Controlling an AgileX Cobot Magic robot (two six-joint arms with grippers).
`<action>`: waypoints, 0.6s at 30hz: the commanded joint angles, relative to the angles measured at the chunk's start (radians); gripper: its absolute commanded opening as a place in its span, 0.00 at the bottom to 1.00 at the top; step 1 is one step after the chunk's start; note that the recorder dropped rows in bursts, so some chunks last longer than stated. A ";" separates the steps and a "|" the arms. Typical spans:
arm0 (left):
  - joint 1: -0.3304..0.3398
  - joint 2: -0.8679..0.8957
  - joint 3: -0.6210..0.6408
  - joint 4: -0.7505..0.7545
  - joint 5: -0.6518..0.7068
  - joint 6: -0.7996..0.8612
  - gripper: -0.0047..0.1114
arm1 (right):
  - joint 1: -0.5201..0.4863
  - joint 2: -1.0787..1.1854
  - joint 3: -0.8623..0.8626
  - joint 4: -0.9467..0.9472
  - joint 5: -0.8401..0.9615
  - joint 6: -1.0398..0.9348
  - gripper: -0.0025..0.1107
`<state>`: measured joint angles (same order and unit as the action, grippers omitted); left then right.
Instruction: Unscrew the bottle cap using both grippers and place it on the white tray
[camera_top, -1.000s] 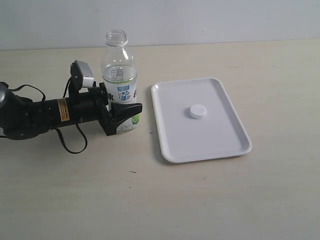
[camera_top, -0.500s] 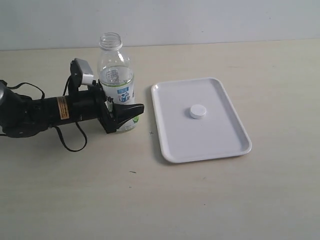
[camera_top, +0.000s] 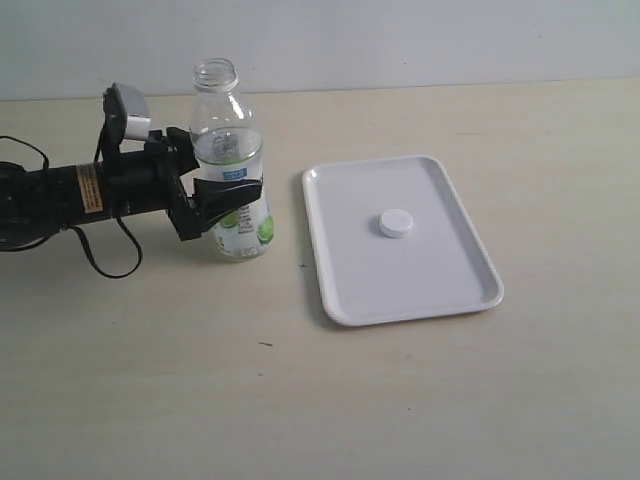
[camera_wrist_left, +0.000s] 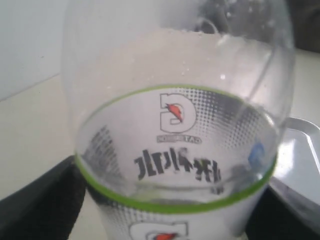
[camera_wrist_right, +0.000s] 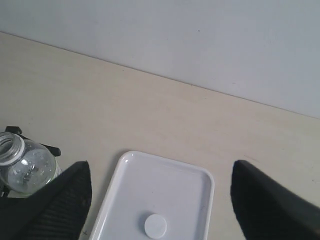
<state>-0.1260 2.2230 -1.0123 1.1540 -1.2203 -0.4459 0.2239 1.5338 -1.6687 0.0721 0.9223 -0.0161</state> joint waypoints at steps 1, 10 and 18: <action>0.028 -0.029 -0.001 0.025 -0.001 -0.010 0.70 | 0.002 0.008 -0.004 -0.011 -0.014 -0.008 0.67; 0.033 -0.031 -0.001 0.157 -0.001 -0.048 0.70 | 0.002 0.016 -0.004 -0.011 -0.014 -0.008 0.67; 0.106 -0.033 -0.001 0.281 -0.001 -0.059 0.70 | 0.002 0.016 -0.004 -0.011 -0.015 -0.008 0.67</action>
<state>-0.0530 2.2024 -1.0123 1.4036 -1.2203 -0.4906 0.2239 1.5507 -1.6687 0.0685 0.9207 -0.0161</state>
